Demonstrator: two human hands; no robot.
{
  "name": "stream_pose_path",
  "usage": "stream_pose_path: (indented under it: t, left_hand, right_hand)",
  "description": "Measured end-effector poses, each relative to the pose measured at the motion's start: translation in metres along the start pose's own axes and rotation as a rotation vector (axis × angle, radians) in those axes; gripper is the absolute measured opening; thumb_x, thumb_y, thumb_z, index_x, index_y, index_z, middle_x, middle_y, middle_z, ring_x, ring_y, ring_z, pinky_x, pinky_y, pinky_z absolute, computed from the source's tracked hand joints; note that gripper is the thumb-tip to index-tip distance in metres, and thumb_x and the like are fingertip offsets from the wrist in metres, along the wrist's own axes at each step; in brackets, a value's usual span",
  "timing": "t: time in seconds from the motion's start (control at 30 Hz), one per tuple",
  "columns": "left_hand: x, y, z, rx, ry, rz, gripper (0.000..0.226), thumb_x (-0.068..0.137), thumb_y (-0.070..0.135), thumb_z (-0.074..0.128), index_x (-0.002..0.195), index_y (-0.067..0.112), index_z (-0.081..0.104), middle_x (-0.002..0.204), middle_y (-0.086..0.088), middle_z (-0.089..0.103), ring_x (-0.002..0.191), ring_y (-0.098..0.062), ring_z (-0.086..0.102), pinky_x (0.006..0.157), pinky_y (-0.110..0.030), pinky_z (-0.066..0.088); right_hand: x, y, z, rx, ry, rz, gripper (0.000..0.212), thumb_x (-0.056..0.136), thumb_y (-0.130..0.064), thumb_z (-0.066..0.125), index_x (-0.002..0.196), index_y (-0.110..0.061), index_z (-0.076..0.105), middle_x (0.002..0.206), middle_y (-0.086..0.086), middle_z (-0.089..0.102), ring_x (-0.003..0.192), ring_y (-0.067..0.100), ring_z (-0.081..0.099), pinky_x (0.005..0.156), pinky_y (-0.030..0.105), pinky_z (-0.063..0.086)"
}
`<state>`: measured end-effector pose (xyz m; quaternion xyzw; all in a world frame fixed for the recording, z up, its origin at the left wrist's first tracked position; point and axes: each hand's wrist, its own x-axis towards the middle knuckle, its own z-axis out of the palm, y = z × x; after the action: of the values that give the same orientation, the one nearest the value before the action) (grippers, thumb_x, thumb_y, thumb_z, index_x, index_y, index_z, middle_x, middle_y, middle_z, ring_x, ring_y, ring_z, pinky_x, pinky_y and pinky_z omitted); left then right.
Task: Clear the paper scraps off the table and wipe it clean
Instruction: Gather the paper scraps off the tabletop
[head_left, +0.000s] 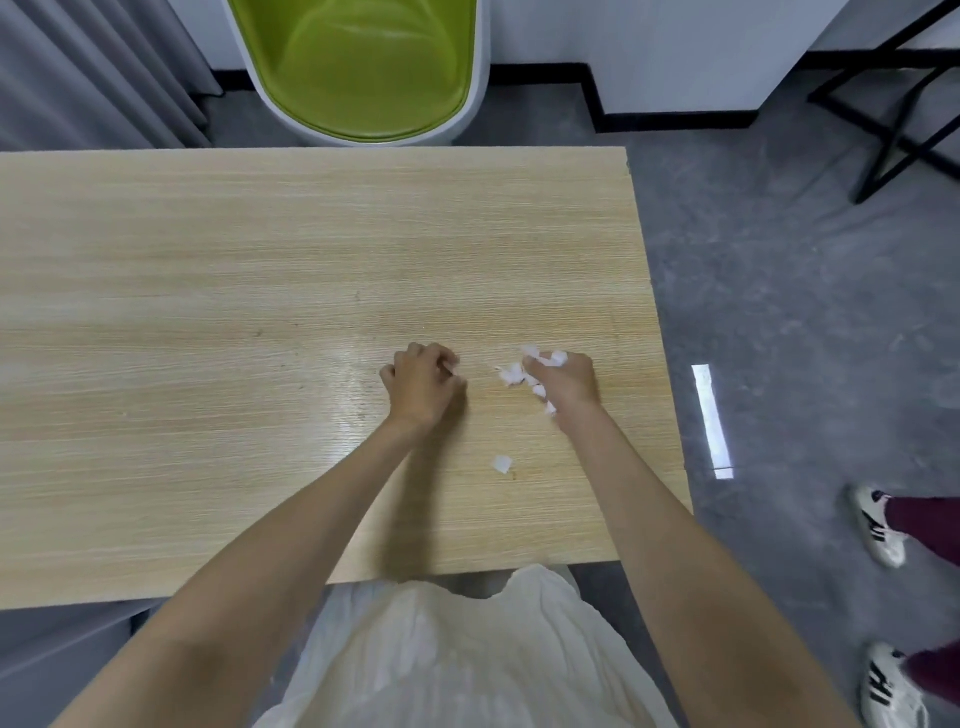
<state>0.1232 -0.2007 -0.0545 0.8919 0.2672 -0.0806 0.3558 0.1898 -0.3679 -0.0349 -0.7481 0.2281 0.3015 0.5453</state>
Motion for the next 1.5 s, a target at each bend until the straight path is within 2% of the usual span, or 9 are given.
stream_pose_path:
  t: [0.17, 0.3, 0.47, 0.57, 0.77, 0.9, 1.0, 1.13, 1.5]
  left_hand:
    - [0.012, 0.000, 0.009, 0.112, -0.005, 0.073, 0.016, 0.084, 0.026, 0.070, 0.098, 0.020, 0.065, 0.110, 0.000, 0.056, 0.113, -0.019, 0.044, 0.093, -0.029, 0.019]
    - [0.016, 0.000, 0.009, 0.197, -0.048, 0.104, 0.010, 0.088, 0.029, 0.066, 0.092, 0.021, 0.068, 0.109, 0.000, 0.055, 0.112, -0.020, 0.044, 0.093, -0.031, 0.021]
    - [0.005, -0.005, 0.009, -0.006, -0.051, 0.143, 0.008, 0.088, 0.018, 0.066, 0.081, 0.016, 0.062, 0.098, 0.000, 0.064, 0.100, -0.016, 0.053, 0.090, -0.026, 0.027]
    - [-0.009, -0.008, 0.001, -0.336, -0.036, 0.062, 0.015, 0.086, 0.009, 0.067, 0.076, 0.014, 0.058, 0.081, 0.004, 0.067, 0.079, -0.009, 0.061, 0.077, -0.019, 0.046]
    - [-0.030, -0.008, -0.009, -0.552, 0.017, -0.108, 0.018, 0.081, 0.004, 0.070, 0.079, 0.018, 0.059, 0.077, 0.013, 0.062, 0.068, 0.000, 0.055, 0.061, -0.004, 0.040]
    - [-0.055, -0.002, 0.007, -0.357, -0.246, 0.079, 0.019, 0.081, 0.000, 0.066, 0.085, 0.018, 0.065, 0.074, 0.008, 0.063, 0.063, -0.001, 0.054, 0.063, -0.010, 0.041]
    - [-0.070, 0.004, 0.026, -0.157, -0.425, 0.188, 0.016, 0.080, 0.004, 0.069, 0.095, 0.008, 0.065, 0.083, -0.003, 0.066, 0.069, -0.010, 0.057, 0.070, -0.023, 0.044]
    - [-0.081, 0.002, 0.038, 0.052, -0.417, 0.202, 0.017, 0.081, 0.007, 0.062, 0.098, 0.009, 0.060, 0.094, -0.007, 0.069, 0.088, -0.026, 0.064, 0.082, -0.039, 0.051]
    - [-0.083, 0.011, 0.041, 0.223, -0.448, 0.229, 0.013, 0.090, 0.006, 0.051, 0.094, 0.007, 0.063, 0.103, -0.013, 0.063, 0.095, -0.030, 0.059, 0.076, -0.032, 0.045]
  right_hand:
    - [0.011, 0.012, 0.004, -0.258, 0.135, -0.123, 0.038, 0.075, -0.022, 0.075, 0.061, -0.019, 0.039, 0.070, 0.002, 0.054, 0.065, 0.021, 0.054, 0.054, 0.025, 0.037]
    - [0.009, 0.019, 0.014, -0.556, 0.141, -0.241, 0.035, 0.075, -0.044, 0.075, 0.092, -0.022, 0.053, 0.087, -0.008, 0.054, 0.080, 0.020, 0.058, 0.068, 0.035, 0.052]
    - [0.011, 0.022, 0.022, -0.785, 0.135, -0.380, 0.023, 0.086, -0.034, 0.065, 0.096, -0.015, 0.058, 0.090, 0.001, 0.059, 0.084, 0.025, 0.058, 0.062, 0.029, 0.040]
    - [0.013, 0.017, 0.009, -0.563, 0.092, -0.324, 0.016, 0.086, -0.024, 0.065, 0.094, -0.011, 0.060, 0.086, 0.004, 0.062, 0.075, 0.023, 0.059, 0.053, 0.023, 0.040]
    - [0.008, 0.008, -0.009, -0.227, -0.018, -0.183, 0.022, 0.086, -0.005, 0.060, 0.086, -0.026, 0.065, 0.075, 0.001, 0.063, 0.044, 0.012, 0.055, 0.044, 0.023, 0.043]
    - [-0.004, 0.003, -0.005, -0.222, -0.113, -0.162, 0.009, 0.086, -0.013, 0.064, 0.078, -0.013, 0.068, 0.061, 0.000, 0.057, 0.033, -0.001, 0.047, 0.037, 0.016, 0.032]
    - [-0.012, 0.010, -0.006, -0.230, -0.120, -0.151, 0.026, 0.080, -0.028, 0.074, 0.060, -0.019, 0.060, 0.052, -0.001, 0.053, 0.032, 0.004, 0.045, 0.041, 0.022, 0.030]
    - [-0.026, 0.023, -0.011, -0.166, -0.103, -0.072, 0.038, 0.083, -0.050, 0.066, 0.065, -0.016, 0.069, 0.056, -0.002, 0.058, 0.035, 0.008, 0.045, 0.042, 0.022, 0.030]
    - [-0.035, 0.045, -0.027, 0.078, -0.063, 0.075, 0.033, 0.088, -0.039, 0.063, 0.070, -0.010, 0.066, 0.078, 0.010, 0.063, 0.047, 0.017, 0.042, 0.042, 0.020, 0.029]
